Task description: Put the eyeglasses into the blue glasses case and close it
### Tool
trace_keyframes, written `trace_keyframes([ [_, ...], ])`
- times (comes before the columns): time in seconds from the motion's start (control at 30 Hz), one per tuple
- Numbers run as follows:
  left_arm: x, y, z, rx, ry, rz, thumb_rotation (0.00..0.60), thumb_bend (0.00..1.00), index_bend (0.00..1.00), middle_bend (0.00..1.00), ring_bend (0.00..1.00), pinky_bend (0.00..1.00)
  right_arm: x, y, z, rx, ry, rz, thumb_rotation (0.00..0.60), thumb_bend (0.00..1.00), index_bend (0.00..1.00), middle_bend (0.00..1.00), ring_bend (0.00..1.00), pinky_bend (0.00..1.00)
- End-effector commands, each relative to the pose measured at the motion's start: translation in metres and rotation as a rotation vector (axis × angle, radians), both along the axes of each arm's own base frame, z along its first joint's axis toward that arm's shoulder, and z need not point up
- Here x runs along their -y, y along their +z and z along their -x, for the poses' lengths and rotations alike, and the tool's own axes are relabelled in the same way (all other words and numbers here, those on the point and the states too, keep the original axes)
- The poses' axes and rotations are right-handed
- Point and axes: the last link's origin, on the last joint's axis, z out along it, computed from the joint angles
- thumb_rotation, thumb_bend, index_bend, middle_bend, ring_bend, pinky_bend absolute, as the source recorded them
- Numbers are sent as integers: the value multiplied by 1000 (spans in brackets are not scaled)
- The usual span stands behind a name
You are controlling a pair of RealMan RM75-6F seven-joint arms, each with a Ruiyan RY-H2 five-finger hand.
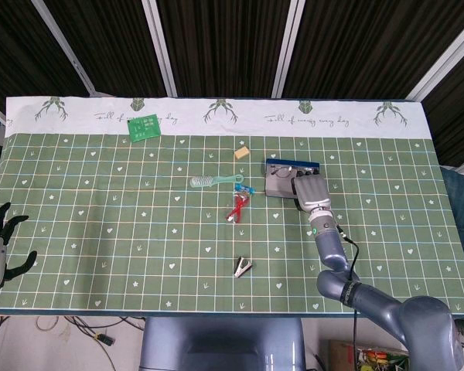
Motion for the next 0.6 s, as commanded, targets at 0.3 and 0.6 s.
trace_keyframes([
  [0.3, 0, 0, 0, -4, 7, 4, 600, 292, 234, 0, 0, 0, -4, 2, -5, 7, 9, 8, 600, 443, 538, 294, 329, 271],
  [0.6, 0, 0, 1, -4, 10, 6, 600, 291, 243, 0, 0, 0, -4, 1, -4, 10, -1, 7, 600, 456, 549, 295, 329, 271],
])
